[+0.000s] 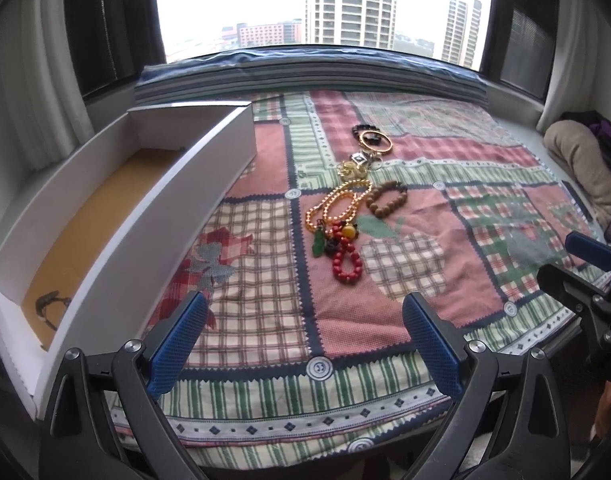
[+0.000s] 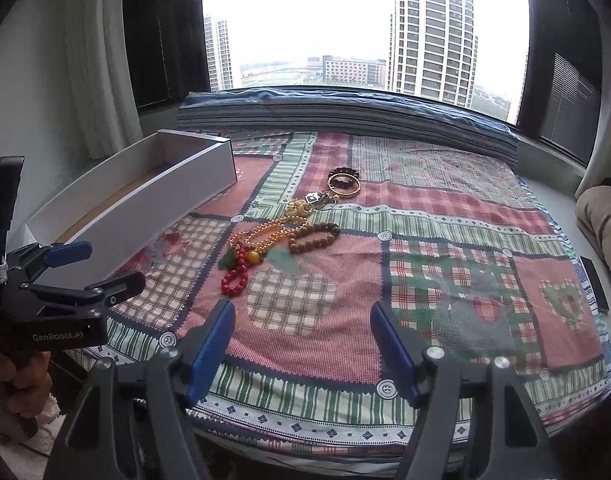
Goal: Organize jewelry
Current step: 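Withdraw both grippers from the box back over the jewelry pile, then grasp the red bead bracelet with the left gripper while the right gripper grasps the green pendant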
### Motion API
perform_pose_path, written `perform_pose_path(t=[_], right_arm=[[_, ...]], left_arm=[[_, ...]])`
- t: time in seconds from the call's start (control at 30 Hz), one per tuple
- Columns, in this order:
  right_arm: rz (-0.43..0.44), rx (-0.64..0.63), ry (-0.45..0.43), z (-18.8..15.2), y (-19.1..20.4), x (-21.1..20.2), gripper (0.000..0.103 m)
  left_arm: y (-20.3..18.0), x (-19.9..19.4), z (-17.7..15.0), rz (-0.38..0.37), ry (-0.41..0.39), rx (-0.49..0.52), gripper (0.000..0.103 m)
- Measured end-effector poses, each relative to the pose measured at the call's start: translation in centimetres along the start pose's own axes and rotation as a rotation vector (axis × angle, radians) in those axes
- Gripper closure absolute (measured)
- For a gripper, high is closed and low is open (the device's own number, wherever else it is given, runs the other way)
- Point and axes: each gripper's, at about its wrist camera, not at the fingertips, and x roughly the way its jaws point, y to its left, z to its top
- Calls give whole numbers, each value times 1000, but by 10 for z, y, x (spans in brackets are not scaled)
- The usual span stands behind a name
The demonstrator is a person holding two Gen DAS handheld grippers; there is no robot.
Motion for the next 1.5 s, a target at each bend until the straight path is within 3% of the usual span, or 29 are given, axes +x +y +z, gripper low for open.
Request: perform_pose_path(t=[1.03,1.33,1.5], right_arm=[[16,13,45,-6,7,14,31],[26,36,59,-10,2,17,31],[28,48,65,-11,0,20,31]], left_arm=[[13,16,-8,15,47,-27,5],[9,24,-8,-24,75,-33,5],[6,36,4,-145,67,-55,5]])
